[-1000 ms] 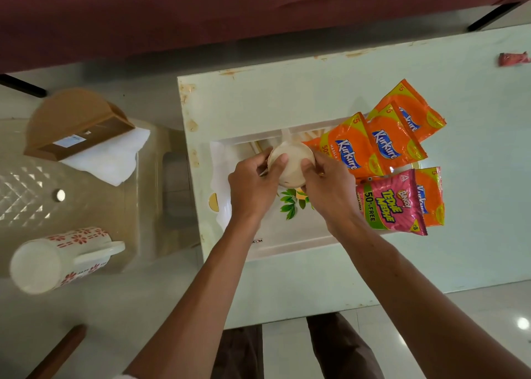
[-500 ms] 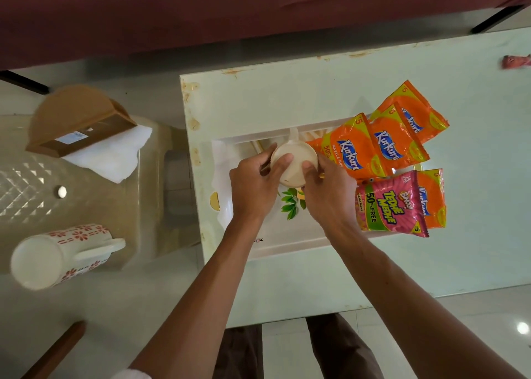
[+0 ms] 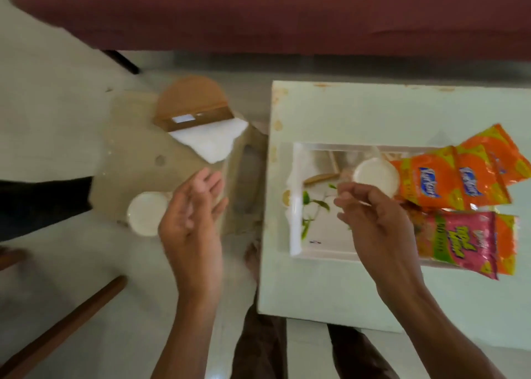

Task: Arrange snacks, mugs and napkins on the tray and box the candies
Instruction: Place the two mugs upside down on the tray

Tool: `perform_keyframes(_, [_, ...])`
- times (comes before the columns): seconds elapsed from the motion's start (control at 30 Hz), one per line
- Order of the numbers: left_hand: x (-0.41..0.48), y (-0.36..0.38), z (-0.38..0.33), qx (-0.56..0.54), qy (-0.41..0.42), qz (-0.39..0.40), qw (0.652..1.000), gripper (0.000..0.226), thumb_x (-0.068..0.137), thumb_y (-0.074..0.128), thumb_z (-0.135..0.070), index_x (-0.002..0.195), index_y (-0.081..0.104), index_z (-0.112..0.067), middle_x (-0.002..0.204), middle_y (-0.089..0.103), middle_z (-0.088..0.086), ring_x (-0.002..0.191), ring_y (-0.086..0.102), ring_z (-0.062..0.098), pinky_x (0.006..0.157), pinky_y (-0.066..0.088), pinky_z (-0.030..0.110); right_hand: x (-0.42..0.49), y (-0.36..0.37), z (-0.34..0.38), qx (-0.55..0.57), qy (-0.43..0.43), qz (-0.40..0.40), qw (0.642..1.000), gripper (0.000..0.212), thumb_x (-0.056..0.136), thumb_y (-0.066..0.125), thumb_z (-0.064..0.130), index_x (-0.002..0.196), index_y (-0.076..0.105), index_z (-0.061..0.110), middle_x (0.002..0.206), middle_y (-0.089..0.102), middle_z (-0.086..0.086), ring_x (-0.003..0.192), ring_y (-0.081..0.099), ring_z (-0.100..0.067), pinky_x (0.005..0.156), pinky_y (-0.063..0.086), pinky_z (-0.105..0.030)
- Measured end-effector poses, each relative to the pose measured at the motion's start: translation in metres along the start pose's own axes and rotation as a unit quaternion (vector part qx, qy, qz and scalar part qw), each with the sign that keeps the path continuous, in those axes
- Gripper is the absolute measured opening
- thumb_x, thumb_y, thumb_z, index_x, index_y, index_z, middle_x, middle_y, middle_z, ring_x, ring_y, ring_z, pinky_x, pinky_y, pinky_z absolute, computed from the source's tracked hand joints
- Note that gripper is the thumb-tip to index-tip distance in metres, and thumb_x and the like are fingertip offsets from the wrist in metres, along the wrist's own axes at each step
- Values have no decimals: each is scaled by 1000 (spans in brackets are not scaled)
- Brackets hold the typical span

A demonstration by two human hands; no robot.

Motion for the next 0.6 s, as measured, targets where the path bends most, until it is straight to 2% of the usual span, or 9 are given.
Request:
perform_keyframes(0.07, [6, -55, -15, 41, 69, -97, 992, 18, 103, 56, -26, 115, 70, -24, 112, 77, 1, 109, 72, 18, 85, 60, 28, -15, 40, 11, -2, -6, 60, 998, 15, 96, 61, 26, 103, 71, 35, 102, 73, 18, 93, 70, -2, 75, 55, -20])
perform_keyframes(0.13, [12, -104, -11, 82, 90, -172, 978, 19, 103, 55, -23, 115, 69, -20, 116, 74, 4, 112, 70, 21, 83, 60, 27, -30, 87, 19, -22, -26, 114, 993, 16, 96, 61, 27, 105, 70, 36, 102, 73, 20, 93, 68, 5, 71, 50, -9])
perform_keyframes(0.23, [21, -148, 20, 99, 28, -222, 970, 26, 103, 56, -24, 123, 65, -10, 124, 69, 7, 117, 66, 22, 87, 60, 29, -45, 150, 29, -49, -62, 172, 982, 21, 96, 60, 27, 115, 69, 29, 107, 69, 22, 97, 60, 16, 71, 45, -1])
perform_keyframes(0.33, [26, -162, 61, 61, -95, -214, 970, 33, 102, 56, -30, 132, 61, -16, 135, 65, 4, 124, 62, 16, 97, 58, 39, -50, 207, 36, -85, -97, 222, 966, 30, 96, 60, 33, 126, 64, 28, 114, 60, 29, 105, 57, 15, 82, 46, -5])
perform_keyframes(0.4, [28, -156, 75, 21, -136, -183, 973, 27, 102, 54, -36, 126, 63, -29, 134, 66, -1, 124, 63, 11, 97, 58, 34, -51, 235, 42, -120, -141, 243, 952, 39, 95, 59, 42, 132, 59, 28, 116, 53, 35, 104, 50, 21, 87, 38, 1])
perform_keyframes(0.47, [33, -147, 84, -7, -163, -147, 976, 21, 102, 52, -40, 120, 64, -40, 128, 69, -10, 119, 64, 4, 95, 58, 28, -49, 260, 43, -158, -173, 265, 935, 49, 94, 56, 50, 137, 54, 27, 128, 55, 27, 106, 43, 20, 84, 31, 7])
perform_keyframes(0.5, [35, -142, 88, -20, -175, -133, 975, 23, 102, 51, -41, 121, 64, -40, 127, 69, -12, 119, 64, 3, 96, 57, 28, -46, 271, 42, -180, -181, 279, 926, 52, 94, 55, 53, 139, 52, 26, 134, 56, 20, 108, 39, 17, 81, 29, 7])
perform_keyframes(0.6, [39, -131, 94, -50, -188, -129, 972, 30, 103, 48, -43, 128, 62, -34, 128, 69, -8, 117, 66, 2, 99, 55, 30, -36, 293, 36, -212, -181, 333, 901, 54, 94, 57, 52, 140, 51, 25, 130, 57, 13, 107, 42, 7, 78, 32, 0])
Point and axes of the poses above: each hand's wrist, its own x-axis towards the middle knuckle, its own y-axis out of the palm, z = x × y, the point moved 8 cm from there along x, towards the middle knuckle
